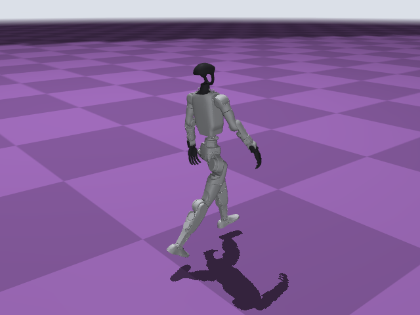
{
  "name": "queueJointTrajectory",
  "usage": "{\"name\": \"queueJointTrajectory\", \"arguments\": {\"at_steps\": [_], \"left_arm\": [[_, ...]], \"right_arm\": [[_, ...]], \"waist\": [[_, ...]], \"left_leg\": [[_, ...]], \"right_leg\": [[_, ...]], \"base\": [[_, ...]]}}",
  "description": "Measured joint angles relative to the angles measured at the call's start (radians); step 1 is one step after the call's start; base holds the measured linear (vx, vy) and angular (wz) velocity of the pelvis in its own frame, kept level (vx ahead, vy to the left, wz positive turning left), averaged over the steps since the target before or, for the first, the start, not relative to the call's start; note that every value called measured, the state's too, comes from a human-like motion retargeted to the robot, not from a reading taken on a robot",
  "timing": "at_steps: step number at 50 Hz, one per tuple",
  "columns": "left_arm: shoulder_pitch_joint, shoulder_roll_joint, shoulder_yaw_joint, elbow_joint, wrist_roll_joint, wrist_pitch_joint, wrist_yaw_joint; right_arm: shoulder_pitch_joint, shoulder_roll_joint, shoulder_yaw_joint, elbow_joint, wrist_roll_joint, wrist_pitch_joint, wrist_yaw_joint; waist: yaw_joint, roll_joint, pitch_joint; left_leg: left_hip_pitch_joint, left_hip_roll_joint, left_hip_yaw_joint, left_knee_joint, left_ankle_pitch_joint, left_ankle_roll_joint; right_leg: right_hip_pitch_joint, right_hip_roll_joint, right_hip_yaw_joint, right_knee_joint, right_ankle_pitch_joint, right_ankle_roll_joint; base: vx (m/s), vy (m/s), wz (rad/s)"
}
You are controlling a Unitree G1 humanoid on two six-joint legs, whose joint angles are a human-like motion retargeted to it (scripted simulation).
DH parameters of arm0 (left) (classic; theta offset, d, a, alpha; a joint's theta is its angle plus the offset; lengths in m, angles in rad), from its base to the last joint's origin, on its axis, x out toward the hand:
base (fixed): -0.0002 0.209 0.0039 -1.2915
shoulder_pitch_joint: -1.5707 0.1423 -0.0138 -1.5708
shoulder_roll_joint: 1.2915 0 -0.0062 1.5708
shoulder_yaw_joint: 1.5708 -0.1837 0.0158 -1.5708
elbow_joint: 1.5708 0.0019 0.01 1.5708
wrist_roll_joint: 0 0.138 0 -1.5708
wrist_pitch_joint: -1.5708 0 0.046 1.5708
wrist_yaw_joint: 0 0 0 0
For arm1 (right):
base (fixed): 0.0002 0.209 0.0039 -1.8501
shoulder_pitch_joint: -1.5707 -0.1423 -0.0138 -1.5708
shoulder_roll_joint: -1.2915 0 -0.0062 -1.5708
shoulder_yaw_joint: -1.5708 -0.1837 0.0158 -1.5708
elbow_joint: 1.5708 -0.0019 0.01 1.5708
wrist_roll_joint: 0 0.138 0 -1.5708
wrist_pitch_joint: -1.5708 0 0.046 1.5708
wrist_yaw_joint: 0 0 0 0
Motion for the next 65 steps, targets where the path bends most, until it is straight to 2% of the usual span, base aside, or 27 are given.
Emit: {"name": "queueJointTrajectory", "arguments": {"at_steps": [5, 8, 10, 12, 15, 17, 20, 25, 30, 43, 50, 57, 65], "left_arm": [[-0.062, 0.057, -0.014, -0.061, -0.156, -0.017, 0.057], [-0.08, 0.078, -0.013, -0.097, -0.243, -0.033, 0.091], [-0.084, 0.087, -0.01, -0.117, -0.281, -0.039, 0.109], [-0.084, 0.09, -0.008, -0.126, -0.281, -0.033, 0.122], [-0.09, 0.09, -0.012, -0.116, -0.234, -0.019, 0.123], [-0.102, 0.087, -0.023, -0.091, -0.183, -0.011, 0.112], [-0.131, 0.079, -0.051, -0.036, -0.102, -0.003, 0.09], [-0.212, 0.058, -0.11, 0.054, 0.005, 0.0, 0.072], [-0.299, 0.04, -0.159, 0.057, 0.055, -0.001, 0.091], [-0.328, 0.016, -0.195, -0.157, 0.076, -0.049, 0.091], [-0.262, 0.013, -0.192, -0.167, 0.079, -0.031, 0.061], [-0.229, 0.015, -0.186, -0.141, 0.106, -0.014, 0.032], [-0.257, -0.017, -0.176, -0.136, 0.109, -0.019, 0.038]], "right_arm": [[-0.048, 0.039, 0.067, -0.097, 0.035, 0.013, -0.058], [-0.061, 0.061, 0.085, -0.127, 0.038, 0.019, -0.09], [-0.062, 0.072, 0.086, -0.134, 0.033, 0.025, -0.106], [-0.056, 0.08, 0.082, -0.127, 0.029, 0.032, -0.122], [-0.035, 0.082, 0.072, -0.099, 0.029, 0.034, -0.136], [-0.011, 0.075, 0.061, -0.071, 0.026, 0.033, -0.133], [0.041, 0.059, 0.039, -0.026, 0.021, 0.026, -0.118], [0.147, 0.025, -0.016, 0.044, 0.034, 0.017, -0.094], [0.247, 0.009, -0.073, 0.097, 0.055, 0.021, -0.08], [0.355, 0.034, -0.186, 0.157, 0.033, 0.028, -0.038], [0.337, 0.036, -0.234, 0.152, 0.06, 0.045, -0.028], [0.311, 0.027, -0.243, 0.148, 0.071, 0.049, -0.024], [0.264, -0.023, -0.232, 0.11, 0.126, 0.011, -0.049]], "waist": [[0.029, -0.084, 0.056], [0.044, -0.091, 0.09], [0.05, -0.082, 0.103], [0.05, -0.061, 0.107], [0.032, -0.026, 0.108], [0.009, -0.006, 0.103], [-0.042, 0.021, 0.088], [-0.152, 0.053, 0.064], [-0.244, 0.058, 0.055], [-0.333, 0.012, 0.013], [-0.377, -0.008, 0.003], [-0.381, -0.01, 0.002], [-0.372, 0.106, 0.023]], "left_leg": [[-0.031, -0.033, 0.026, 0.029, -0.073, 0.029], [0.014, -0.024, 0.013, -0.014, -0.084, 0.035], [0.057, -0.006, 0.005, -0.058, -0.088, 0.034], [0.111, 0.018, 0.003, -0.108, -0.091, 0.022], [0.199, 0.046, 0.008, -0.178, -0.099, -0.004], [0.254, 0.051, 0.013, -0.209, -0.106, -0.022], [0.325, 0.046, 0.004, -0.235, -0.122, -0.046], [0.425, 0.015, -0.057, -0.224, -0.166, -0.079], [0.521, -0.037, -0.126, -0.167, -0.218, -0.082], [0.795, -0.165, -0.263, -0.023, -0.297, -0.072], [0.9, -0.183, -0.353, 0.013, -0.312, -0.079], [0.922, -0.164, -0.436, 0.028, -0.315, -0.089], [0.882, -0.043, -0.48, -0.025, -0.296, -0.104]], "right_leg": [[-0.087, -0.034, 0.056, 0.049, 0.201, 0.054], [-0.186, 0.006, 0.053, 0.189, 0.344, 0.081], [-0.283, 0.028, -0.009, 0.313, 0.449, 0.086], [-0.39, 0.029, -0.108, 0.445, 0.431, 0.037], [-0.524, 0.016, -0.241, 0.584, 0.261, -0.058], [-0.588, -0.007, -0.324, 0.626, 0.184, -0.112], [-0.656, -0.002, -0.378, 0.621, 0.122, -0.149], [-0.712, 0.048, -0.355, 0.502, 0.074, -0.148], [-0.726, 0.038, -0.34, 0.373, 0.093, -0.134], [-0.646, -0.083, -0.36, 0.01, 0.301, -0.065], [-0.587, -0.133, -0.364, -0.146, 0.375, -0.035], [-0.614, -0.141, -0.324, -0.128, 0.429, -0.036], [-0.739, -0.082, -0.392, 0.081, 0.165, -0.091]], "base": [[0.54, 0.19, -0.14], [0.54, 0.19, -0.19], [0.51, 0.19, -0.31], [0.49, 0.21, -0.39], [0.47, 0.21, -0.29], [0.45, 0.2, -0.08], [0.43, 0.18, 0.28], [0.42, 0.13, 0.8], [0.41, 0.08, 1.01], [0.41, 0.01, 0.53], [0.41, -0.08, 0.54], [0.4, -0.13, 0.52], [0.45, -0.19, 0.4]]}}
